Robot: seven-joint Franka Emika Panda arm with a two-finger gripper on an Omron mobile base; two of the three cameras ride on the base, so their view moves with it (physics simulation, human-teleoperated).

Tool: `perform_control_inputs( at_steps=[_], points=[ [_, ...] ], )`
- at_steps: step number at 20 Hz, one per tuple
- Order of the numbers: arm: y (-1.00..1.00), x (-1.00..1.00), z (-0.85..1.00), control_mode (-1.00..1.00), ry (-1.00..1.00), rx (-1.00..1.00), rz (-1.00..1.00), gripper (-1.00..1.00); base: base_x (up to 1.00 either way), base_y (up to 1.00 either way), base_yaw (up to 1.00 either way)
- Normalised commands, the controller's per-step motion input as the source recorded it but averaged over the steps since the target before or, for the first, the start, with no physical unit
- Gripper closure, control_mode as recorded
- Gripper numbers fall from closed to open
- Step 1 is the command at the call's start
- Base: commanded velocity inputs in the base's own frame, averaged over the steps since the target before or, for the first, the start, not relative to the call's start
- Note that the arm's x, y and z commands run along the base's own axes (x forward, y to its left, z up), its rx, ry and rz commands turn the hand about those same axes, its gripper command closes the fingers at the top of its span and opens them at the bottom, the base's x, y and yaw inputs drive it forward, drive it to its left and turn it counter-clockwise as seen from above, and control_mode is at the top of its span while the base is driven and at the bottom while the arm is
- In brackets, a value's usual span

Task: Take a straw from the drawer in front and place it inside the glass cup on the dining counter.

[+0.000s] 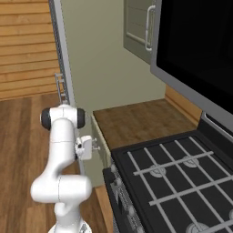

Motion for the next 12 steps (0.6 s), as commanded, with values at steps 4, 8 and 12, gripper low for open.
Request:
perform_control_inputs(
  at_steps=[4,8,12],
  points=[
    [0.84,-0.93,0.00,-1.00,0.00,0.00,0.00,1.00,0.00,0.00,0.00],
    [0.94,-0.94,0.06,-1.00,0.00,0.00,-0.01,1.00,0.00,0.00,0.00],
    [1.00,-0.87,0.12,-1.00,0.00,0.00,-0.01,1.00,0.00,0.00,0.00]
  ],
)
